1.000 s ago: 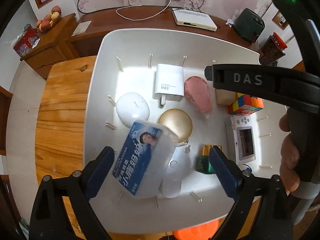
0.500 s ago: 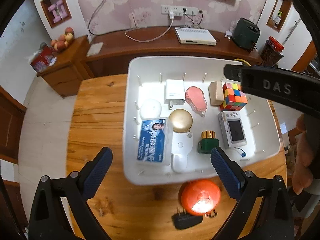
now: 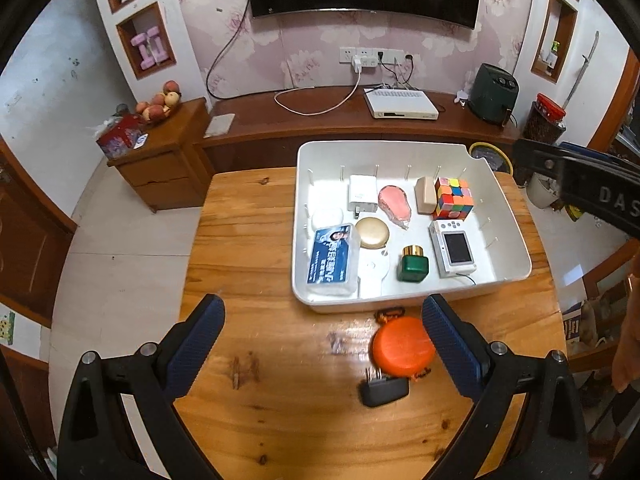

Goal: Organize rigid objects
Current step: 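Withdraw both open grippers from the bin toward the orange tape measure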

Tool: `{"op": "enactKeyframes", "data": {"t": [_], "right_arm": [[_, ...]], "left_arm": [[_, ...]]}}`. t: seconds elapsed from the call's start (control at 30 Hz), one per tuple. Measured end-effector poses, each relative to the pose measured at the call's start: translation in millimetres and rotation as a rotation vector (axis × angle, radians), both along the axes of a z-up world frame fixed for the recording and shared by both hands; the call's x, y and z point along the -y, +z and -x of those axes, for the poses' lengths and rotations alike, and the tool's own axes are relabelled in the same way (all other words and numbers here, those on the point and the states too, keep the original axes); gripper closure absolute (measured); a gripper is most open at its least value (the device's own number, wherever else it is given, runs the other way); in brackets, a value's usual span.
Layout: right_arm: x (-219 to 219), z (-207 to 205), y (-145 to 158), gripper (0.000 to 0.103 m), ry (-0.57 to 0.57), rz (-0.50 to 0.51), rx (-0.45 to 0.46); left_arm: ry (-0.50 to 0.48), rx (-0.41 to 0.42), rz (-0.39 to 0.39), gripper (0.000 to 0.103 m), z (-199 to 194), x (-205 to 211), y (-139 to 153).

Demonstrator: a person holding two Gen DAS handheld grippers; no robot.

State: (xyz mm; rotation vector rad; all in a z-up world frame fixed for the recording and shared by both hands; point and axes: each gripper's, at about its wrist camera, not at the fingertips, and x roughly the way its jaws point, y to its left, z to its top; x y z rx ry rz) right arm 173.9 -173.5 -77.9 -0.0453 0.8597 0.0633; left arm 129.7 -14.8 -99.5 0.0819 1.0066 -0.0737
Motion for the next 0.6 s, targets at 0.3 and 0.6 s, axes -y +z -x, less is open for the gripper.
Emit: {"op": "enactKeyframes", "data": {"t": [0.3, 0.6], "right_arm": [[8, 56, 29, 0.038, 0.001, -0.019, 0.057], [9, 98, 36, 0.034, 0.033, -0.074, 0.071]], "left_arm": [[0.015, 0.055, -0.009, 0.004, 44, -6, 20], [0.02, 0.077, -0.025, 0.004, 77, -11, 21]]}}
